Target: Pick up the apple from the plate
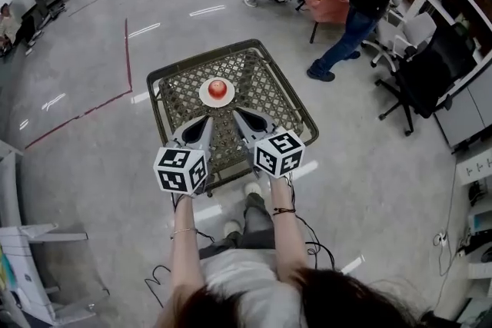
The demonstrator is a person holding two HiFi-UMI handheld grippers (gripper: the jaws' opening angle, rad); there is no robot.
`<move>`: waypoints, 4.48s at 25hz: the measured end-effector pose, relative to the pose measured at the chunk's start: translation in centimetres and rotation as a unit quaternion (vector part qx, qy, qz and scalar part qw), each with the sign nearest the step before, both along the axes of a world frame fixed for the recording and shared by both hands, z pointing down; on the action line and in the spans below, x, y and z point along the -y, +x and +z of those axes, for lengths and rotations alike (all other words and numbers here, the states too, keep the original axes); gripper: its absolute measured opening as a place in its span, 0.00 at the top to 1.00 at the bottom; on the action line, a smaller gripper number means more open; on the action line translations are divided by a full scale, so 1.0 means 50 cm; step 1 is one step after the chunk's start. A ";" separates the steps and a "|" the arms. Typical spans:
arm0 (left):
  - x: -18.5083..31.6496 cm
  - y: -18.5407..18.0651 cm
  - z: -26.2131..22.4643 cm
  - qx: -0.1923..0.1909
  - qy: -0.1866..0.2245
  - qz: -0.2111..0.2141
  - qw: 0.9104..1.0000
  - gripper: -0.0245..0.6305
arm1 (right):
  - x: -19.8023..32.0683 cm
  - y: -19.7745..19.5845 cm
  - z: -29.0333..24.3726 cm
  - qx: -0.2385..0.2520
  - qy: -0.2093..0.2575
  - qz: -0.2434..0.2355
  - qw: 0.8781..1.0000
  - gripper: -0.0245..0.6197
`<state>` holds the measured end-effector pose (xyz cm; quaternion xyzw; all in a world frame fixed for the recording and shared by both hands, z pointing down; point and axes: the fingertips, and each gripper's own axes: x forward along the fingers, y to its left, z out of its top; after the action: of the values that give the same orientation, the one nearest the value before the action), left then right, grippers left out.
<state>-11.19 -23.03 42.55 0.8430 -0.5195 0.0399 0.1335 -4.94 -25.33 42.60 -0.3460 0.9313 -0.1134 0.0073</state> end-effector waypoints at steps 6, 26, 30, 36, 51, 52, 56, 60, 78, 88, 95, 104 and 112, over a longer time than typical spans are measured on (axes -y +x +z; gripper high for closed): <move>0.088 -0.004 0.005 0.001 -0.008 -0.012 1.000 0.95 | 0.109 0.000 0.000 -0.009 -0.003 -0.015 1.000 0.95; 0.315 -0.055 0.101 -0.026 -0.056 -0.123 0.990 0.95 | 0.360 -0.044 0.102 -0.048 -0.053 -0.122 0.990 0.95; 0.340 -0.062 0.117 -0.035 -0.061 -0.137 0.988 0.95 | 0.381 -0.046 0.124 -0.054 -0.059 -0.138 0.987 0.95; 0.367 -0.058 0.157 -0.035 -0.076 -0.151 0.985 0.95 | 0.414 -0.041 0.154 -0.054 -0.075 -0.145 0.985 0.95; 0.409 -0.075 0.271 -0.041 -0.125 -0.157 0.979 0.94 | 0.462 -0.068 0.247 -0.073 -0.114 -0.165 0.977 0.95; 0.412 -0.076 0.278 -0.040 -0.128 -0.155 0.979 0.94 | 0.464 -0.070 0.255 -0.074 -0.118 -0.166 0.976 0.95; 0.429 -0.078 0.302 -0.036 -0.137 -0.144 0.979 0.94 | 0.473 -0.074 0.287 -0.084 -0.121 -0.166 0.975 0.95; 0.442 -0.078 0.326 -0.031 -0.142 -0.135 0.980 0.94 | 0.476 -0.065 0.318 -0.094 -0.122 -0.160 0.975 0.95; 0.502 -0.076 0.468 0.006 -0.150 -0.093 0.984 0.45 | 0.499 -0.043 0.438 -0.100 -0.145 -0.141 0.974 0.95; 0.520 -0.069 0.529 0.051 -0.153 -0.071 0.984 0.33 | 0.497 -0.041 0.479 -0.100 -0.159 -0.136 0.973 0.95; 0.532 -0.058 0.550 0.060 -0.148 -0.051 0.986 0.31 | 0.495 -0.030 0.505 -0.096 -0.171 -0.127 0.972 0.95; 0.548 -0.032 0.571 0.103 -0.135 -0.017 0.985 0.31 | 0.492 -0.014 0.525 -0.090 -0.183 -0.116 0.972 0.95; 0.555 -0.035 0.582 0.122 -0.136 -0.015 0.983 0.32 | 0.493 -0.008 0.530 -0.083 -0.189 -0.107 0.973 0.95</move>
<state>-12.94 -50.80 71.65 0.7975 -0.5346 0.2110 0.1833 -5.32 -49.98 69.11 -0.2477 0.9220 -0.2582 -0.1477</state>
